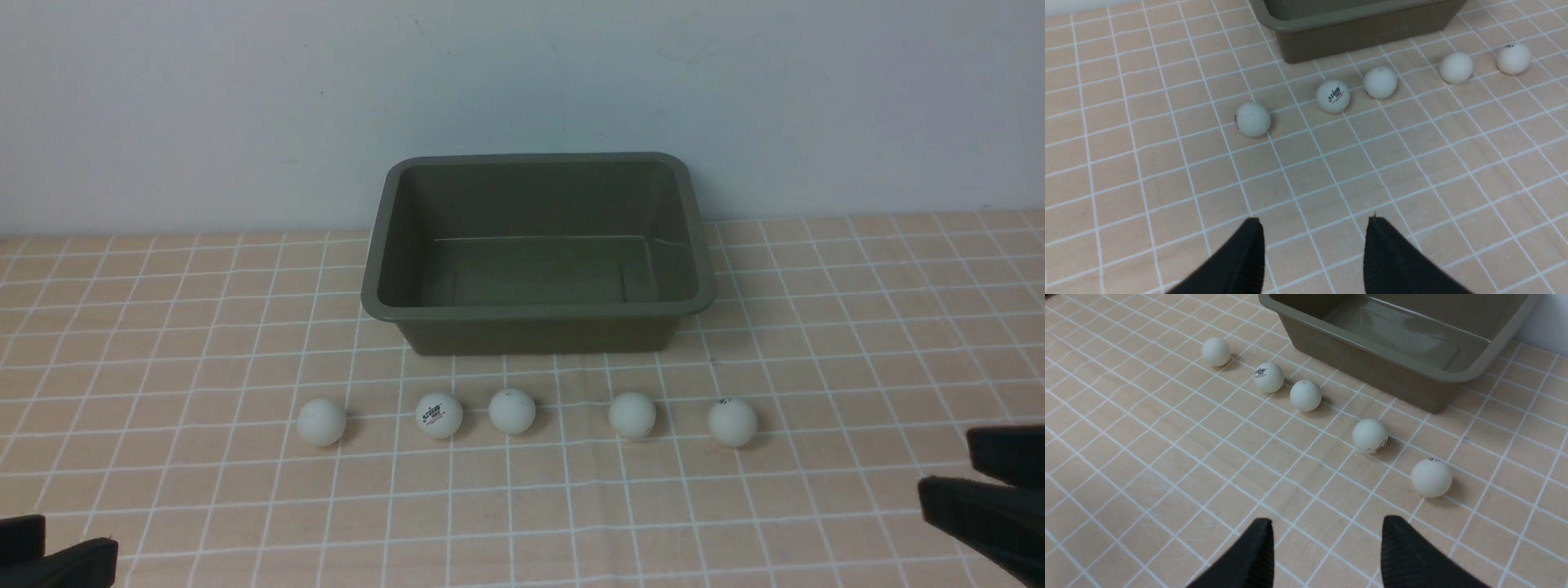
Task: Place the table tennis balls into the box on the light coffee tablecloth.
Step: 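Reach for and grasp a ping pong ball on the table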
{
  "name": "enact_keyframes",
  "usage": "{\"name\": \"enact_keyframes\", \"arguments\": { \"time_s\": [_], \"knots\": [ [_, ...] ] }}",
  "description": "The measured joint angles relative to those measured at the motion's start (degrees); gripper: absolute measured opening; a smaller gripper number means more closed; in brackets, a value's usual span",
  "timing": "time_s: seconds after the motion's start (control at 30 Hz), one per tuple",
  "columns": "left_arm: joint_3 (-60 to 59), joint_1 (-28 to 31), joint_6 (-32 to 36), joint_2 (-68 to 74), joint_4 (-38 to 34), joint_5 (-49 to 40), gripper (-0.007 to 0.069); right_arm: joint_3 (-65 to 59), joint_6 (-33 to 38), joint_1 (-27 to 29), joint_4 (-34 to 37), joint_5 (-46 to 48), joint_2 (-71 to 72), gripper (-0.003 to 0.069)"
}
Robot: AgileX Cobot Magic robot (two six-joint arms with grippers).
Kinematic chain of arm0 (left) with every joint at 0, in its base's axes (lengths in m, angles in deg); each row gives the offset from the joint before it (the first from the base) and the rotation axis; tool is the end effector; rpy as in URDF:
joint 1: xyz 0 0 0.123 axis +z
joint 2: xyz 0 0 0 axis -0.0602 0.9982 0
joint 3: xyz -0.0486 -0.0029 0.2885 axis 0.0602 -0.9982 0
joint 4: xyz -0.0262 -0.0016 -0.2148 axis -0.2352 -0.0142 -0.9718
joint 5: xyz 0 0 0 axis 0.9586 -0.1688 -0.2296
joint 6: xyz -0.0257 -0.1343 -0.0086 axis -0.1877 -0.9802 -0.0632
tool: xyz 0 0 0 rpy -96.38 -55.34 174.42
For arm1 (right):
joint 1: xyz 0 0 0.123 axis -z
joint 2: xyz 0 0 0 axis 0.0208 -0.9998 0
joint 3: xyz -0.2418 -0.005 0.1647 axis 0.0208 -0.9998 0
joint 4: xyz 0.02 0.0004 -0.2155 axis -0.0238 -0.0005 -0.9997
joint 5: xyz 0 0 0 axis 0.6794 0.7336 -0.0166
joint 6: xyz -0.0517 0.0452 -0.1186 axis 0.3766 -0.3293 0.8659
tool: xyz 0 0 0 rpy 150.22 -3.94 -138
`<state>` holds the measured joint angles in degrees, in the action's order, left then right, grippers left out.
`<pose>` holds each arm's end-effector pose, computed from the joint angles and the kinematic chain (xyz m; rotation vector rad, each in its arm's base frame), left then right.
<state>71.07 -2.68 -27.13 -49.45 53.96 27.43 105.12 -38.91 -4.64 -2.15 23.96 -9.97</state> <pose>0.0522 -0.0435 0.2827 0.3038 2.1629 -0.2833 0.0829 0.0819 0.2904 -0.7118 2.0897 0.5334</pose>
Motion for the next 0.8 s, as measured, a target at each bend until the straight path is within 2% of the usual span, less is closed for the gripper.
{"name": "enact_keyframes", "arguments": {
  "time_s": [0.1, 0.33, 0.5, 0.8],
  "knots": [
    [0.05, 0.00, 0.00, 3.04, 0.00, -0.57, 0.0278, 0.00, 5.34, 0.00, 1.74, -1.87, -3.57, 0.0375],
    [0.05, 0.00, 0.56, 11.76, 0.18, 0.39, 0.0278, 2.61, 8.99, 0.00, 1.54, -1.81, -13.53, 0.0380],
    [0.05, 0.00, 1.99, 14.57, -0.36, 2.02, 0.0278, 9.63, 8.29, 0.00, -0.33, -1.51, -21.59, 0.0380],
    [0.05, 0.00, 3.68, 14.74, -1.18, 4.02, 0.0278, 23.35, 0.97, 0.00, -9.73, 3.56, -37.47, 0.0380]
  ]
}}
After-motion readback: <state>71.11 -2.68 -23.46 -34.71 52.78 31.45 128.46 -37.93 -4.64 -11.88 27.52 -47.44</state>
